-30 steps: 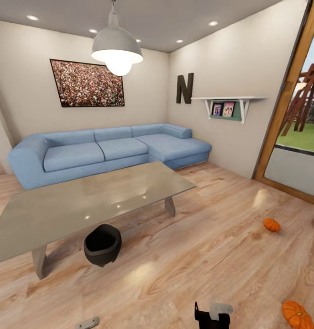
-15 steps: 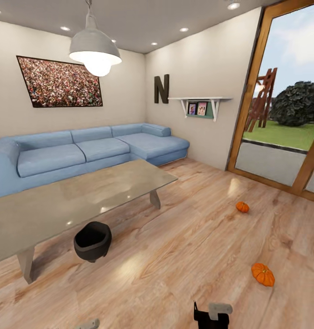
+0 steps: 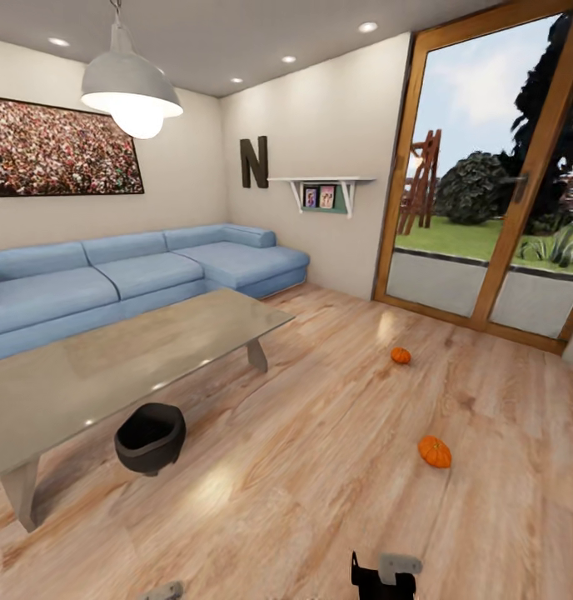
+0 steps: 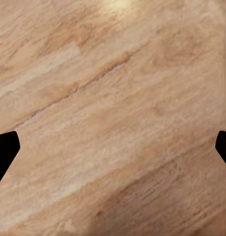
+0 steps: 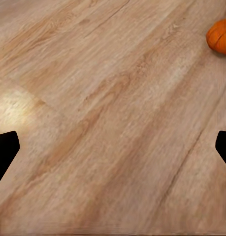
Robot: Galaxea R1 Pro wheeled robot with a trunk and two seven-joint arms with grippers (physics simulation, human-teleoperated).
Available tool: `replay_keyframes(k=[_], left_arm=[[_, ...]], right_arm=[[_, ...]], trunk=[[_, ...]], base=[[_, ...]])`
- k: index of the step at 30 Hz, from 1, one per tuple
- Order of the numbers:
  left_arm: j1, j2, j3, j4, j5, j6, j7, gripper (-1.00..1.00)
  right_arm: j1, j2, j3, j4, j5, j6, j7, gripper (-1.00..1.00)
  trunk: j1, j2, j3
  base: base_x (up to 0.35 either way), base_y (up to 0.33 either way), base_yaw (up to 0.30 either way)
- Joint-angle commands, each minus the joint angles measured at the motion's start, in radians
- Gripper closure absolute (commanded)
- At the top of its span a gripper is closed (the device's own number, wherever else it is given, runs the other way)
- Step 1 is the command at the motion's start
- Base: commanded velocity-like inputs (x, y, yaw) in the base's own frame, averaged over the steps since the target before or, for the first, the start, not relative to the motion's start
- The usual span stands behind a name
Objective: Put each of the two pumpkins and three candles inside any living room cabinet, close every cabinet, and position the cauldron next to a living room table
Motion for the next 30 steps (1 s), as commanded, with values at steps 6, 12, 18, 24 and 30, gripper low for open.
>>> replay_keyframes(k=[6, 12, 18, 24, 30], left_arm=[[0.000, -0.001, -0.009, 0.000, 0.008, -0.005, 0.003, -1.00], [0.006, 0.000, -0.009, 0.000, 0.006, -0.010, -0.001, -1.00], [0.008, 0.002, -0.009, 0.000, 0.007, -0.021, -0.002, -1.00], [0.008, 0.003, -0.009, 0.000, 0.008, -0.024, 0.000, -1.00], [0.008, 0.004, -0.009, 0.000, 0.009, -0.024, 0.000, -1.00]], right_arm=[[-0.001, 0.000, 0.007, 0.001, -0.010, -0.004, -0.001, -1.00], [-0.001, 0.000, 0.006, 0.001, -0.009, -0.005, -0.001, -1.00], [-0.001, 0.001, 0.007, 0.001, -0.009, -0.003, -0.001, -1.00], [-0.001, 0.001, 0.008, 0.001, -0.010, -0.002, 0.000, -1.00], [-0.001, 0.002, 0.007, 0.002, -0.010, -0.002, 0.015, -1.00]], trunk=[[0.000, 0.000, -0.001], [0.000, 0.000, -0.001], [0.000, 0.000, -0.001], [0.000, 0.000, -0.001], [0.000, 0.000, -0.001]], base=[[-0.026, 0.020, -0.300], [-0.040, 0.021, -0.300], [-0.247, 0.142, -0.300], [-0.292, 0.189, -0.300], [-0.294, 0.204, -0.300]])
